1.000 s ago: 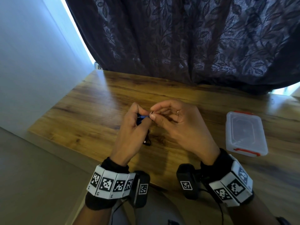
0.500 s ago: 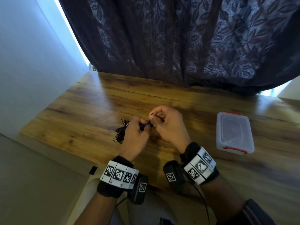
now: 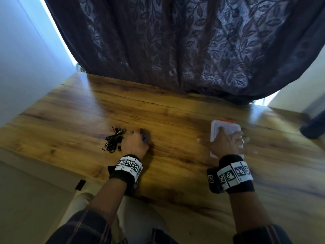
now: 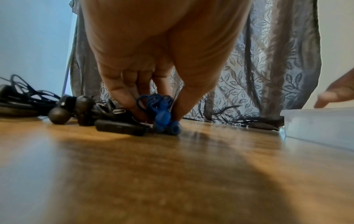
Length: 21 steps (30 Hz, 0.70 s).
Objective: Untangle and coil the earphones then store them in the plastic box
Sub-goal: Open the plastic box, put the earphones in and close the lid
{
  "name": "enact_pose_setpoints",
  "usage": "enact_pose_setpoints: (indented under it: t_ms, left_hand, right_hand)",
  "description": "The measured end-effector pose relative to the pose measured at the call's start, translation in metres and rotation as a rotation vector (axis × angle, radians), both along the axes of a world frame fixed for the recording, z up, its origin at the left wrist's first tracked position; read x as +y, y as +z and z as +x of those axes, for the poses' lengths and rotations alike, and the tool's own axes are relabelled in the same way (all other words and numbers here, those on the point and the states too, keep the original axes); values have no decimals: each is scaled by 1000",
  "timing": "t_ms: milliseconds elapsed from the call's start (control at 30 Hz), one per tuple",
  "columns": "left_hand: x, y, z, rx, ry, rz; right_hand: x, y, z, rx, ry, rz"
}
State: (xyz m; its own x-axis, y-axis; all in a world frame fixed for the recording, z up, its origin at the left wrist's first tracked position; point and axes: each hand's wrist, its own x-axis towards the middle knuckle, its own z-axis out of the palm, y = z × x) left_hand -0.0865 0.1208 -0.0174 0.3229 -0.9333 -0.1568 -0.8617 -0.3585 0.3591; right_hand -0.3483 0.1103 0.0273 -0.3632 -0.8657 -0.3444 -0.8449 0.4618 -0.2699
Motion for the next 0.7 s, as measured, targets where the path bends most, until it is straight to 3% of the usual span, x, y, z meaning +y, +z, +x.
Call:
enact_pose_setpoints:
  t_ms: [100,200,300,400,533,600,700]
  left_hand:
    - [1,0,2,-64,-15,-26]
    - [7,6,4,-7,-1,-181]
    - [17,18,-2,226,-50,-373]
    - [30,18,-6,393,-99,-308]
    - [54,5,13,388,83,-256]
    - [62,3,20,424,132,-177]
    - [66,3,26,574,205,-149]
  right_hand:
    - [4,-19,-10,-17,21,-19]
    - [6,-27,-5,-45,186,-107]
    - [2,-30,10,-93,584,-135]
    - [-1,-32,36,-239,998,-68]
    - [-1,-34,60,-299,1249,34]
    - [3,-33,59,-316,1205,29]
    - [16,-18,50,-551,778,-31]
